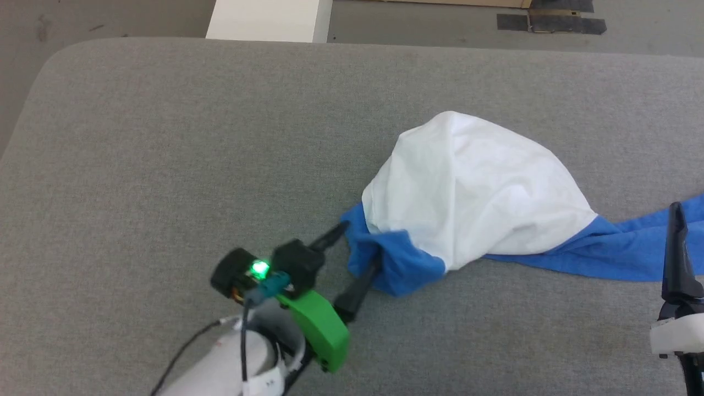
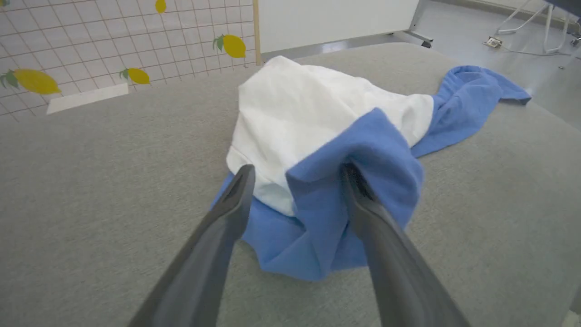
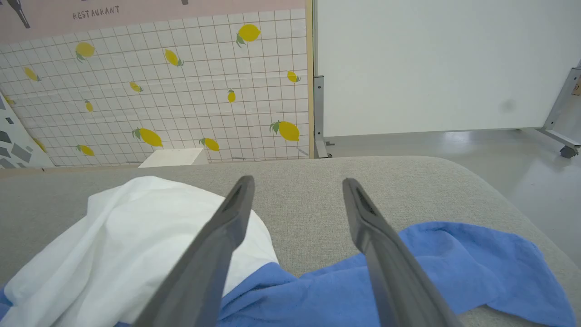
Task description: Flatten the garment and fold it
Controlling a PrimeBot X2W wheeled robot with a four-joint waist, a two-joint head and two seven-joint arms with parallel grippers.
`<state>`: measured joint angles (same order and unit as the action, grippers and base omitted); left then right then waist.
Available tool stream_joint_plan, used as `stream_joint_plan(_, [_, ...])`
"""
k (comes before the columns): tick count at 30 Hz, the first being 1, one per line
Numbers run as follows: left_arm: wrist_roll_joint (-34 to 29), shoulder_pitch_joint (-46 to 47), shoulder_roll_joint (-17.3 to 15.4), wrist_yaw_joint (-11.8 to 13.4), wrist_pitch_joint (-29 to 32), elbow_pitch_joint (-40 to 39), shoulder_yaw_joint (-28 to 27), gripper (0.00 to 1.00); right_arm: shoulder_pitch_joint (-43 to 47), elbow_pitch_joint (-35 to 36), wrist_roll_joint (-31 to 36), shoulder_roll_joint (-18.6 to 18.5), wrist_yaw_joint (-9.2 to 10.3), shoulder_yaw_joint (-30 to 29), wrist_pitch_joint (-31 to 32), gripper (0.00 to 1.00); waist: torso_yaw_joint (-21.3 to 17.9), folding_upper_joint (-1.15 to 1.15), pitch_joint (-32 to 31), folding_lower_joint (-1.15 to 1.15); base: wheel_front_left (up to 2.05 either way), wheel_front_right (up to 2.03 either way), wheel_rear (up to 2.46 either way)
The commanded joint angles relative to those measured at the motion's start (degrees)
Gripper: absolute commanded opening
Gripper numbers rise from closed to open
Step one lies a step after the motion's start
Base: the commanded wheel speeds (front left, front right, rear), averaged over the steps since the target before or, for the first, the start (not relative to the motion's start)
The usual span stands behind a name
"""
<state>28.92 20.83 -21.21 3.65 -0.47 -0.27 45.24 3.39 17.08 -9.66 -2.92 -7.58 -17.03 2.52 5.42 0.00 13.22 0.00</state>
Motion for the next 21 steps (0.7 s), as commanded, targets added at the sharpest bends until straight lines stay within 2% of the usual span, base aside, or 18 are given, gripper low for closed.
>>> stream_joint_plan(1, [0.2, 1.0, -0.8, 0.6, 0.7, -0.6, -0.6, 1.0, -0.1, -0.1, -0.3, 0.0, 0.09, 0.0, 0.0, 1.0, 0.2, 0.0, 0.6, 0.0, 0.0, 0.0, 0.0])
stream_joint_plan(6, [-0.5, 3.6, -1.6, 1.4, 2.6, 0.3, -1.4, 1.0, -1.3, -0.1, -0.3, 0.0, 0.09, 0.8, 0.0, 1.0, -0.3, 0.0, 2.1, 0.0, 0.0, 0.0, 0.0])
stream_joint_plan(13, [0.4, 3.6, -0.5, 1.3, 2.0, -0.6, -1.2, 1.0, -1.7, -0.5, -0.1, 0.0, 0.09, 0.6, -0.1, 1.0, -1.2, 0.0, 2.3, 0.0, 0.0, 0.0, 0.0])
stream_joint_plan(17, [1.4, 1.0, -1.3, 2.9, 1.2, -3.3, -2.3, 1.0, -1.2, -1.0, -0.4, 0.0, 0.09, 0.2, -0.3, 1.0, -1.2, 0.0, 1.5, 0.0, 0.0, 0.0, 0.0])
stream_joint_plan(21, [2.1, -1.8, -3.8, 5.6, 0.9, -8.5, -4.8, 1.0, -0.8, -1.6, -0.7, 0.0, 0.09, 0.0, -0.4, 1.0, -0.2, 0.0, 0.0, 0.0, 0.0, 0.0, 0.0])
